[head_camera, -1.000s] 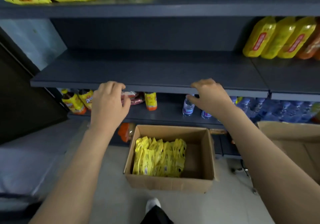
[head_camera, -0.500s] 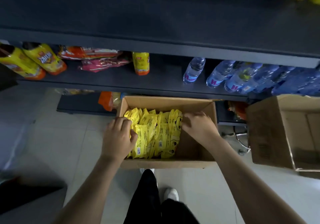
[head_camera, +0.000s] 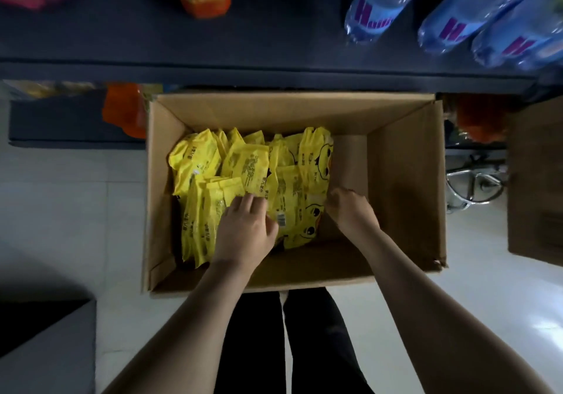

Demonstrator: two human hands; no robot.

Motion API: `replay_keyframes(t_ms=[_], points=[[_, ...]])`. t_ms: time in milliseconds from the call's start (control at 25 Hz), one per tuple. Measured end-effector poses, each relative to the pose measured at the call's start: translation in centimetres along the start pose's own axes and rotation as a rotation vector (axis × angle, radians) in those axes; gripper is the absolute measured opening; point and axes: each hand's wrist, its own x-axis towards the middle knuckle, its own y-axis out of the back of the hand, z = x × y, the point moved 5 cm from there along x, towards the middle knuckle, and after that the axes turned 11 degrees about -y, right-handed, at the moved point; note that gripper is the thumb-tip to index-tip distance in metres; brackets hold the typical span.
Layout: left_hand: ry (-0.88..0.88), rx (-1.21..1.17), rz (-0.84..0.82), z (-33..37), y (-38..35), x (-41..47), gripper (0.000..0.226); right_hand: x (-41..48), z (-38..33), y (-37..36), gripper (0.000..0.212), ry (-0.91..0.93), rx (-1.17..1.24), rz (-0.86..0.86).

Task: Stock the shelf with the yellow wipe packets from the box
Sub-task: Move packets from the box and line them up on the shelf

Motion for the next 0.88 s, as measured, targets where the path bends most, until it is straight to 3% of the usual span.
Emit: replay_keyframes(t_ms=[200,440,600,720,800,880], points=[[0.173,-0.155,-0.065,0.0,-6.3,0.8,0.017,5.4,-0.5,-2.2,0.049,-0.125,0.274,-0.055],[0.238,-0.233,0.027,-0.7,-8.3,1.3,0.010,9.6,-2.9,-3.8,0.064,-0.249,0.425,-0.127],[0.356,-0.326,0.047,-1.6,-8.6,1.0,0.008,10.6,-2.8,-3.7,0.059,-0.317,0.531,-0.096],[0.438,-0.377,0.062,-2.0,-8.3,1.0,0.008,10.2,-1.7,-4.2,0.053,-0.559,0.705,-0.153],[0.477,-0.406,0.062,-2.1,-8.2,1.0,0.009,8.9,-1.6,-5.6,0.058,-0.767,0.953,-0.308],[0.518,-0.421,0.056,-2.2,-8.1,1.1,0.010,7.7,-1.9,-6.4,0.047,-0.908,1.184,-0.461]])
